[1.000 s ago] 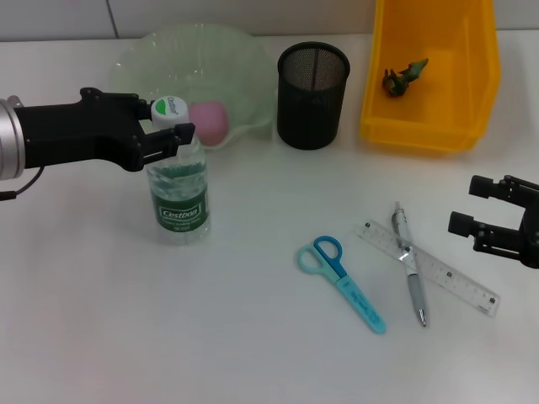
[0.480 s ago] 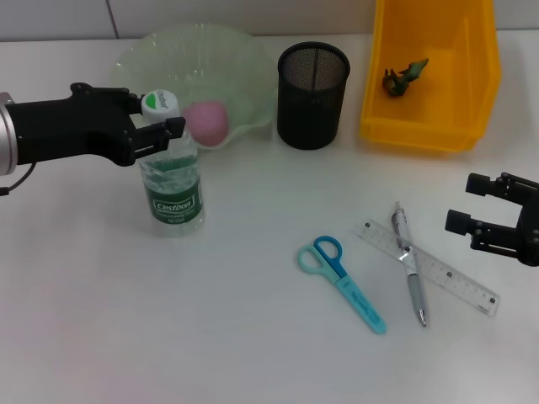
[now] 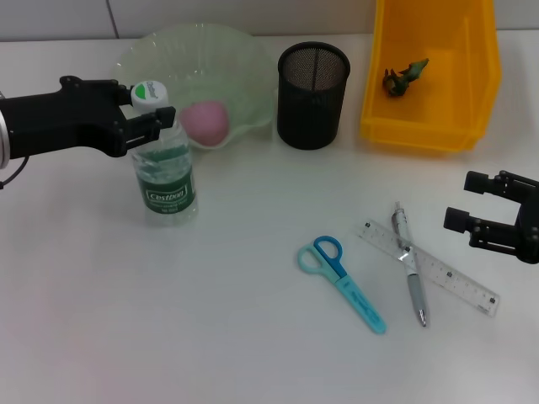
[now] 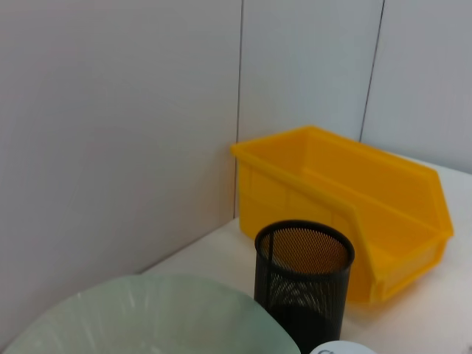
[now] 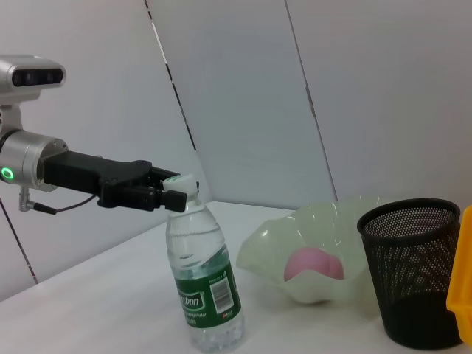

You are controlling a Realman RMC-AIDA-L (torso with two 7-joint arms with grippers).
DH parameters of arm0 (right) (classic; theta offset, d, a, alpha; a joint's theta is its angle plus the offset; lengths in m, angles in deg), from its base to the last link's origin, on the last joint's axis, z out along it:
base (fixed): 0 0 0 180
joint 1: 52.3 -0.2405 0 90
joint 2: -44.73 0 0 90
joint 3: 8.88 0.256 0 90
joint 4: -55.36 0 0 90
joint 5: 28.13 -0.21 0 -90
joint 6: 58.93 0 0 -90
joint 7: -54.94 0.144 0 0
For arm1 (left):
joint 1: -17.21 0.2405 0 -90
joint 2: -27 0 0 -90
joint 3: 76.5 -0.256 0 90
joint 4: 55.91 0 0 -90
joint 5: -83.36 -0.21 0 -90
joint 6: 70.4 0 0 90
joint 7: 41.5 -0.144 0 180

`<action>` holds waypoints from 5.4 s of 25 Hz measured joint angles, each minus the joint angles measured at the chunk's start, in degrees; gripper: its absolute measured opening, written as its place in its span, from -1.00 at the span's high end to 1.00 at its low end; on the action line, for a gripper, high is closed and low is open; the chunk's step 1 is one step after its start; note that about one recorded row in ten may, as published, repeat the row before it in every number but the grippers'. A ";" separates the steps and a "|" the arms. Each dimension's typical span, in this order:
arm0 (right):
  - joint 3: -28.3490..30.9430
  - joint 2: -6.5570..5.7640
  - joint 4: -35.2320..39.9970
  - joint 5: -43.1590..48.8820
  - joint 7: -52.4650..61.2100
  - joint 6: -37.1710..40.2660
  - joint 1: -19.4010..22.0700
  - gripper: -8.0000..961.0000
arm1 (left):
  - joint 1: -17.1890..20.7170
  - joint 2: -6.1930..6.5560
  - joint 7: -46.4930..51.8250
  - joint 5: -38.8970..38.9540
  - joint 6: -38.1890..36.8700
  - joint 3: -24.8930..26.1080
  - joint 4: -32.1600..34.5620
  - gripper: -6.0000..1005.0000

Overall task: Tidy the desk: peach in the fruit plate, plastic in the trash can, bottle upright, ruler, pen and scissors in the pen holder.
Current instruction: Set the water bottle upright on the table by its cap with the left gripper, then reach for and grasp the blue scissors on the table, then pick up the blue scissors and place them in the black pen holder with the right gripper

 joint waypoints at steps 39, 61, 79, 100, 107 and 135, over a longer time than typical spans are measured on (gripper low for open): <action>-13.00 -0.17 44.32 25.76 67.58 12.80 -17.20 -0.63 | -2.42 0.20 -56.55 24.19 -22.71 2.21 -45.27 -0.60; -58.14 0.85 30.85 43.81 90.79 -1.26 -29.03 -0.61 | -3.06 0.25 -56.19 23.41 -21.55 3.89 -46.60 -0.60; -62.45 0.85 26.77 42.55 90.86 -6.80 -29.26 -0.59 | -3.54 0.25 -56.18 23.48 -21.35 3.90 -47.23 -0.60; -63.96 0.84 24.17 41.82 90.85 -9.01 -29.25 -0.12 | -3.61 0.30 -56.25 23.42 -21.10 3.90 -47.24 -0.60; -63.95 0.84 22.81 41.14 90.85 -9.83 -29.44 -0.06 | -3.57 0.34 -56.21 23.42 -21.10 3.90 -47.25 -0.60; -65.00 0.84 20.65 40.51 90.86 -10.03 -30.60 0.44 | -3.73 0.34 -56.19 23.42 -21.10 3.89 -47.34 -0.60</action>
